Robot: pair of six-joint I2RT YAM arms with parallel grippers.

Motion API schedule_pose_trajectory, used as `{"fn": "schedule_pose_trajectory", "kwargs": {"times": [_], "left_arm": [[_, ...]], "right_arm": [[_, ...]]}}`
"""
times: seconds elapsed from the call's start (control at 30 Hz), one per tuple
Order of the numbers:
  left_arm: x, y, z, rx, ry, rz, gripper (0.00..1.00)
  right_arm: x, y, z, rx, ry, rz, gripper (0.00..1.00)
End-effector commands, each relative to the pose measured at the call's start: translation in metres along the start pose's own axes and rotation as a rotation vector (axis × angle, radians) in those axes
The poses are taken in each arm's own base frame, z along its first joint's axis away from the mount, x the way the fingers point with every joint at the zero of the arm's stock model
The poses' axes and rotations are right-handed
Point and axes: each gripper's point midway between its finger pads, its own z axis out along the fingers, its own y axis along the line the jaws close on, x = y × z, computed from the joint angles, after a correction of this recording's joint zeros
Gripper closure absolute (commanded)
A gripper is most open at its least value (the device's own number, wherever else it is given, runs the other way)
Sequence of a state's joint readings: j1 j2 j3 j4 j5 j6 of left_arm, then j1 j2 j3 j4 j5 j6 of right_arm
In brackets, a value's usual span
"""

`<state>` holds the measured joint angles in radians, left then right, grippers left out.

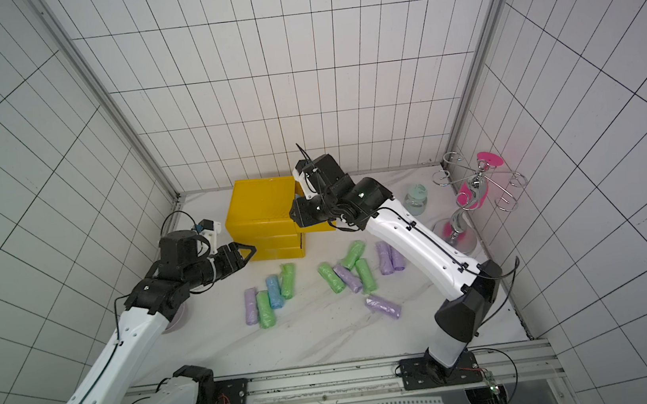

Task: Sort the rolls of trash bags by color and place them into the drawer
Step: Place the roll of trash bags in the drawer, then pick up the roll of trash bags from the center of the board.

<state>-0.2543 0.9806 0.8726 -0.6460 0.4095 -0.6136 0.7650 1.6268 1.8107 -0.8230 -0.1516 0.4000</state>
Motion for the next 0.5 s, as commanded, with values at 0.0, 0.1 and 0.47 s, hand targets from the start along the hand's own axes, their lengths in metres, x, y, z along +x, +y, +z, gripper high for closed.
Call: {"fn": "schedule_pose_trajectory", "kwargs": {"times": [0.0,0.1,0.47], "left_arm": [[0.024,0.013,0.015,-0.013,0.029,-0.050,0.38],[0.047,0.023,0.036,-0.029,0.074,-0.071,0.38],[0.053,0.072,0.020,-0.192,0.043,-0.141,0.39]], "right_arm": [[0.046,0.000,0.021,0.037,0.072,-0.033,0.60],[0.083,0.006,0.036,0.025,0.118,-0.026,0.60],[0.172,0.041,0.122,-0.028,0.307,-0.001,0.59]]}}
